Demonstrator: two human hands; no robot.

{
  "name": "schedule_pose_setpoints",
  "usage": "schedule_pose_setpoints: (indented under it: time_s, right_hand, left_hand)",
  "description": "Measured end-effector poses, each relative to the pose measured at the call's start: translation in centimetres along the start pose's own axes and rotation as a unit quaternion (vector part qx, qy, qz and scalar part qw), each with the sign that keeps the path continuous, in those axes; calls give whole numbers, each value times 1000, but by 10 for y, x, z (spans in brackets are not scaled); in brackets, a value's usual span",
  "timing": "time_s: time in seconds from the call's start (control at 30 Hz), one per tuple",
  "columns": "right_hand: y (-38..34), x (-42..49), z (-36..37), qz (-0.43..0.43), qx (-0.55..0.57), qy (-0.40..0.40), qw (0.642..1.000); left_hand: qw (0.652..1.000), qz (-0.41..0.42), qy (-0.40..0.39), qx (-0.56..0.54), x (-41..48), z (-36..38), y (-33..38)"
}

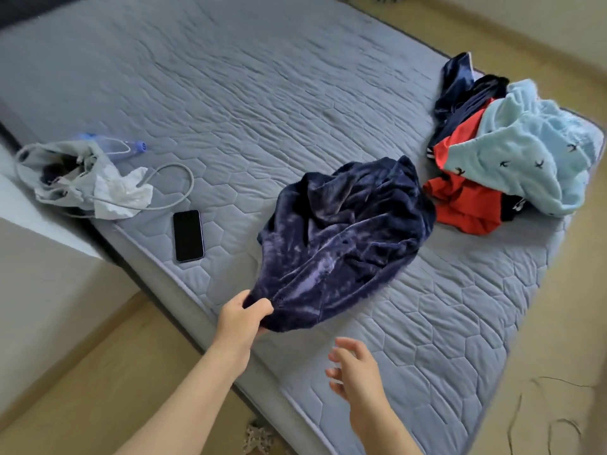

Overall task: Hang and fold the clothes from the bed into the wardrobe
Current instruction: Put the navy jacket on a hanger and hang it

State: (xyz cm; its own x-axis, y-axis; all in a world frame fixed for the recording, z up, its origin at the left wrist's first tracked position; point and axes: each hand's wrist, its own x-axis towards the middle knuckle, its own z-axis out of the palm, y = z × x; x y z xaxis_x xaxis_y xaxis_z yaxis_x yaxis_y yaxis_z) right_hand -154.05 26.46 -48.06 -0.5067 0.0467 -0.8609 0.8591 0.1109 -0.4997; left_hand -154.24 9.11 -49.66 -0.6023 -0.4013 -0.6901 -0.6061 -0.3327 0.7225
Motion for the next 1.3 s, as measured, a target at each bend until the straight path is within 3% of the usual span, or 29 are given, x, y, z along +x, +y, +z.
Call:
schedule_pose_setpoints:
  time_s: [0.1,0.2,0.3,0.47,0.53,0.63,0.73,0.8,0.9,1.0,1.1,1.17,1.3]
  right_hand:
    - [-16,-38,11,-186,-89,-31,978]
    - [-36,-78,27,-334,-169,-22,927]
    - [-56,-111,34,-393,-267,59,878]
    - [-90,-169,29,-435,-266,119,852]
    - [-103,-193,30,-474,-204,66,854]
    - [-123,-234,30,-500,-39,-76,862]
    - [-143,-265,25,-539,76,-158,824]
    - [-152,-272,22,-556,122,-186,801]
    - [-156,-267,21,-539,148,-177,810]
    - [-147,-254,21,-495,138,-156,844]
    - [-138,-241,17,-452,101,-121,878]
    - [-134,-235,16,-428,63,-117,894]
    - [-125,-227,19,-401,70,-158,900]
  left_hand:
    - [995,57,-71,-43,-46,-9,41]
    - [981,135,-127,-55,-99,-14,80]
    - [969,194,-148,-43,-145,-19,107]
    - [946,287,-152,-6,-200,-33,146]
    - [932,324,-160,-16,-217,-35,165]
    - [906,383,-175,-36,-239,-36,191]
    - [876,448,-179,-2,-256,-39,205]
    - [853,501,-119,87,-257,-42,210]
    - [831,514,-84,196,-245,-40,211]
    - [878,413,-167,175,-227,-35,202]
    - [893,368,-101,238,-216,-34,188]
    - [903,355,-86,226,-212,-31,176]
    - [838,402,-21,368,-213,-21,175]
